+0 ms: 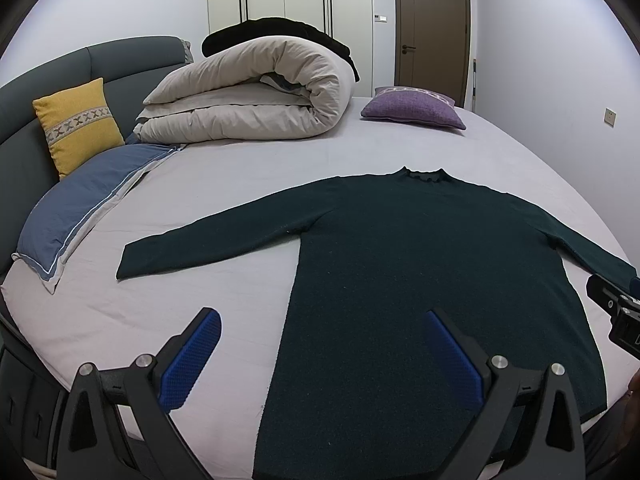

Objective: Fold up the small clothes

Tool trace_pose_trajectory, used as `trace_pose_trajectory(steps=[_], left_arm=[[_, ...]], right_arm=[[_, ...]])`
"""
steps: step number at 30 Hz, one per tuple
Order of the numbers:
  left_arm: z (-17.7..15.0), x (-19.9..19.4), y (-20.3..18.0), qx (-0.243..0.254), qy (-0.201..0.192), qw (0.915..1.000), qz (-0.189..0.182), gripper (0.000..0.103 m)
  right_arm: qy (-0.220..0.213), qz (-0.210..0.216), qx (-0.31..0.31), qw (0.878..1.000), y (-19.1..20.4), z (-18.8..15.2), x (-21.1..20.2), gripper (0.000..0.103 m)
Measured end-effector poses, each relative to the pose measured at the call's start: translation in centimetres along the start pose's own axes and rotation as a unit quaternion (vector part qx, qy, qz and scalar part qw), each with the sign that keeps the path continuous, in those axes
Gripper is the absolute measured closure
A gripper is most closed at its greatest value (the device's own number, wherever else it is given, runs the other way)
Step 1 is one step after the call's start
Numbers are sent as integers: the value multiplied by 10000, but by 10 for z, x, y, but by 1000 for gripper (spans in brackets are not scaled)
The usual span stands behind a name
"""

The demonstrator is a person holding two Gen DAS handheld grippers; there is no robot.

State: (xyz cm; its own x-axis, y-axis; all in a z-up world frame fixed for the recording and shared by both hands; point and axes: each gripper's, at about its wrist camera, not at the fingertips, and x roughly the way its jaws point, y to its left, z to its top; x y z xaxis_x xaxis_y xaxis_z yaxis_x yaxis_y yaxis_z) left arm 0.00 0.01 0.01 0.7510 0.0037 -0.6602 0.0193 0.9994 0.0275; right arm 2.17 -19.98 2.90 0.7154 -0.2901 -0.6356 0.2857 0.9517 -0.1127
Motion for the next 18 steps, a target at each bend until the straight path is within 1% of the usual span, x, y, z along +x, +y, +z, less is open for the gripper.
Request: trace_pose_trajectory(steps=[18], left_arm=[[-3, 2, 4, -5, -1, 10000, -4, 0]], right_arm=[[7, 12, 10, 10000, 0, 0, 0, 0]])
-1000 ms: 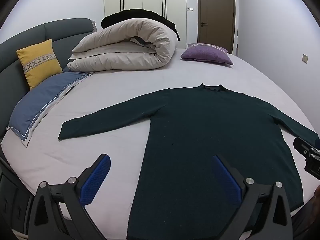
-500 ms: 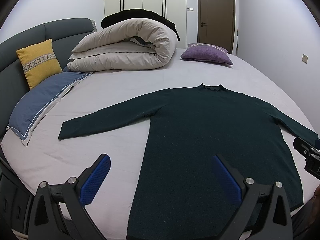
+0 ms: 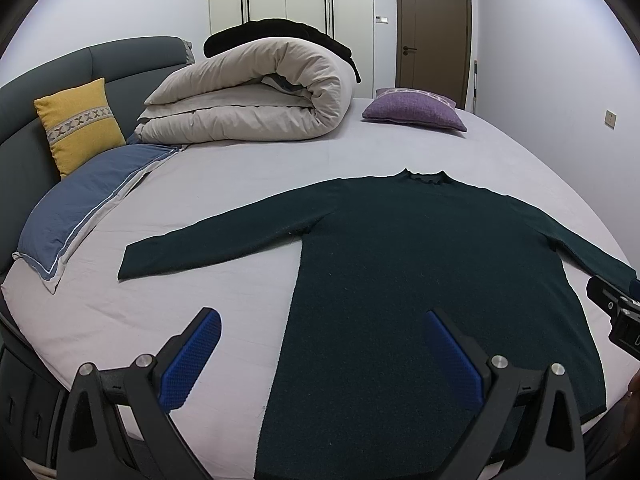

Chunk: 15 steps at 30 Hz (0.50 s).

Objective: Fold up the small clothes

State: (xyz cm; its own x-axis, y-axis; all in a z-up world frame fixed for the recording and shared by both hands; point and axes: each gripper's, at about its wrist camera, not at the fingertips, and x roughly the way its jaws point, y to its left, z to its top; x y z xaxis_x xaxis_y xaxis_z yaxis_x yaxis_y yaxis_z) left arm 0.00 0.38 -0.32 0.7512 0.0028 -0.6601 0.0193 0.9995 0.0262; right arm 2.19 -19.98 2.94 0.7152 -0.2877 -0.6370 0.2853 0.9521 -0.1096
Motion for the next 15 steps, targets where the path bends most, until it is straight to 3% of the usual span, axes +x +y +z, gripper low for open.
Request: trace_pose_trajectory(steps=[15], left_arm=[[0, 0, 0, 1, -4, 10000, 0, 0]], right_arm=[[5, 10, -14, 10000, -2, 0, -2, 0]])
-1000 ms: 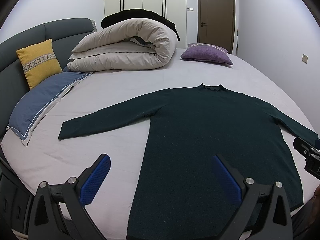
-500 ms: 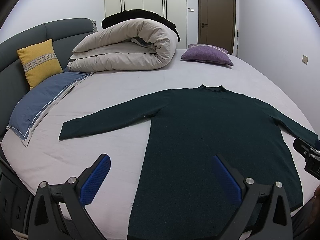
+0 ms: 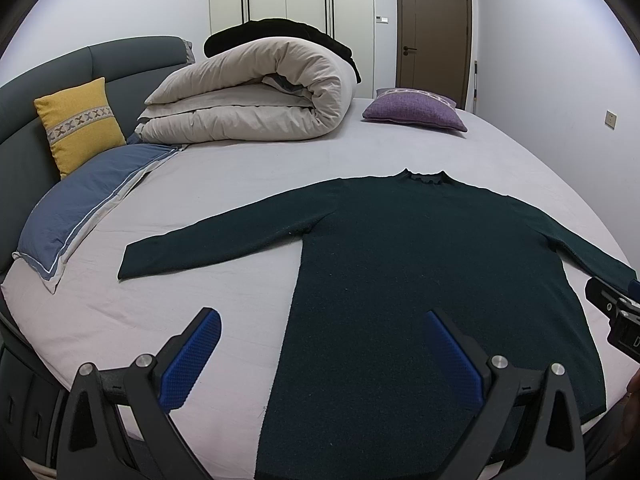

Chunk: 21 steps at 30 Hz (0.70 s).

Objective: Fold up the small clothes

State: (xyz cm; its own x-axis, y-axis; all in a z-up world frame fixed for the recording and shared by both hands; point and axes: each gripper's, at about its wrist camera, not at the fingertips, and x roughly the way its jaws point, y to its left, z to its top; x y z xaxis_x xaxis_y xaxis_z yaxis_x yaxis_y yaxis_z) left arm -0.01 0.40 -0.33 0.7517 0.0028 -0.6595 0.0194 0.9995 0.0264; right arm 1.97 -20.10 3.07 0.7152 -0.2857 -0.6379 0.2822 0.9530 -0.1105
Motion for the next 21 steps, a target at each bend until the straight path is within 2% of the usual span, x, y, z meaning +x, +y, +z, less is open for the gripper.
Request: trace_pose_trajectory(steps=[21], left_arm=[[1, -2, -2, -1, 4, 10000, -3, 0]], right_arm=[[18, 3, -18, 10000, 5, -2, 4, 0]])
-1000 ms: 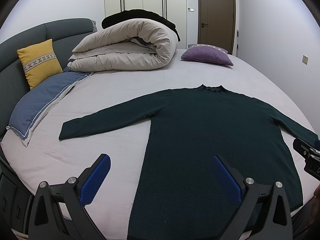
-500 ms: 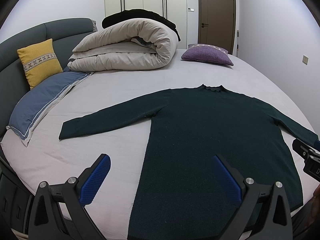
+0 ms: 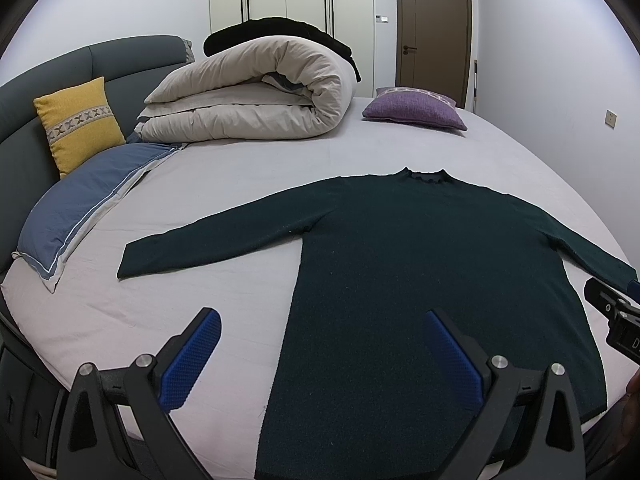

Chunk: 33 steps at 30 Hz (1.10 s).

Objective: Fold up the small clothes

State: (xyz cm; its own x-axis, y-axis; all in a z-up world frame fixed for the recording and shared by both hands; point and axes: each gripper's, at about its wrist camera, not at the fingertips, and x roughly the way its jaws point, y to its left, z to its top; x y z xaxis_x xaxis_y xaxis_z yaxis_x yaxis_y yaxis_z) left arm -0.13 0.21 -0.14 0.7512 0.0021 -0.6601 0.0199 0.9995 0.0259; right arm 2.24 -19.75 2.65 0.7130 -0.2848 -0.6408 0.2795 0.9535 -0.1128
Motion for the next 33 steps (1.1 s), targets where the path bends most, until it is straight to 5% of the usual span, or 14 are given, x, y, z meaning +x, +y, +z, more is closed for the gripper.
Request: trace_pose_trajectory(steps=[25, 29, 33], left_arm=[[-5, 4, -3, -59, 54, 9999, -71, 0], [-7, 6, -4, -153, 7, 9996, -217, 0], [-7, 6, -15, 176, -217, 9996, -104, 0]], right_arm=[[120, 136, 135, 9997, -2, -8, 7, 0], [169, 272, 563, 9979, -41, -8, 19, 0], [246, 564, 1860, 9806, -141, -16, 44, 0]])
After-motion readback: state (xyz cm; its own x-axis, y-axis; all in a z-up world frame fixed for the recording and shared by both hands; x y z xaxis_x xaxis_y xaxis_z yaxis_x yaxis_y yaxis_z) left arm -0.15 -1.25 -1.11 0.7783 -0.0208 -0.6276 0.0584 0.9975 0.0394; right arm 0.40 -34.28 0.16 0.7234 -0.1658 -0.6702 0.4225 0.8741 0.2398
